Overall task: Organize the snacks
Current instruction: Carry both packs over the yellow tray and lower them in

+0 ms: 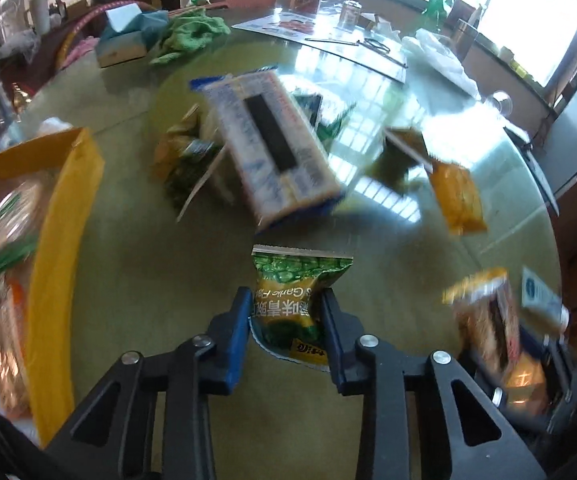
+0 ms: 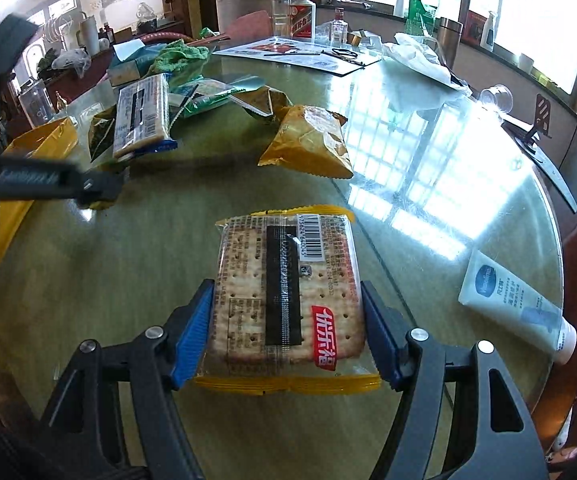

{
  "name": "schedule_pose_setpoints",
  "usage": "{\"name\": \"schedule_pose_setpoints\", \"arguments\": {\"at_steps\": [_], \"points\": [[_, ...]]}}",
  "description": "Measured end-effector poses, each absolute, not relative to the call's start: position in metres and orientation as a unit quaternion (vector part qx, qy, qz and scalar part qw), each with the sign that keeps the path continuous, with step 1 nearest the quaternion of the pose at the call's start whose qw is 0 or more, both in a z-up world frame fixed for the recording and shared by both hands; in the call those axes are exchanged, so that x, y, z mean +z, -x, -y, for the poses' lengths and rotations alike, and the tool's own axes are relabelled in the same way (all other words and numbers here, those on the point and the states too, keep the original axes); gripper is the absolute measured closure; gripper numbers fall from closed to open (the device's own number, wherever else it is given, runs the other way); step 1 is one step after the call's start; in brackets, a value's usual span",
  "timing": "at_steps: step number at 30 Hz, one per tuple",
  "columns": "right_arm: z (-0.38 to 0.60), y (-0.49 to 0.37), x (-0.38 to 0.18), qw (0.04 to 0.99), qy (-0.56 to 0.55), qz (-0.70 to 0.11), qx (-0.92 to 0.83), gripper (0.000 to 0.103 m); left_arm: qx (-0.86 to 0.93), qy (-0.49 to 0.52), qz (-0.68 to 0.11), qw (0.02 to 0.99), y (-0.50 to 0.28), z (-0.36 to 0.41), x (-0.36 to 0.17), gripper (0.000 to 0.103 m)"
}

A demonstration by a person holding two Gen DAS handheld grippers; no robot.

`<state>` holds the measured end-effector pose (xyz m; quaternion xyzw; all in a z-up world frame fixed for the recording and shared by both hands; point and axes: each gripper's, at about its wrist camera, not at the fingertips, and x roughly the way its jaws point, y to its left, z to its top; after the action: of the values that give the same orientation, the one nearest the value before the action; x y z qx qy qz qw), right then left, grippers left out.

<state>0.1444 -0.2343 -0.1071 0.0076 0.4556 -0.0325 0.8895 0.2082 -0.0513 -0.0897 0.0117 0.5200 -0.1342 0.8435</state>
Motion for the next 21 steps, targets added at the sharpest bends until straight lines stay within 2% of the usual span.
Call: {"name": "schedule_pose_setpoints", "arguments": {"at_steps": [10, 15, 21], "points": [[0.232, -0.142, -0.106, 0.893, -0.002, -0.449, -0.034, 0.034, -0.155, 0.048, -0.502, 0.849, -0.119, -0.004, -0.084, 0.072], [0.226, -0.136, -0.100, 0.903, 0.012, -0.428, -0.024, 0.034, -0.171, 0.078, -0.478, 0.858, -0.100, -0.023, -0.060, 0.073], [0.206, -0.119, -0.070, 0.914, -0.045, -0.401, 0.033, 0.034, -0.167, 0.116, -0.429, 0.880, -0.081, -0.065, -0.022, 0.073]]}}
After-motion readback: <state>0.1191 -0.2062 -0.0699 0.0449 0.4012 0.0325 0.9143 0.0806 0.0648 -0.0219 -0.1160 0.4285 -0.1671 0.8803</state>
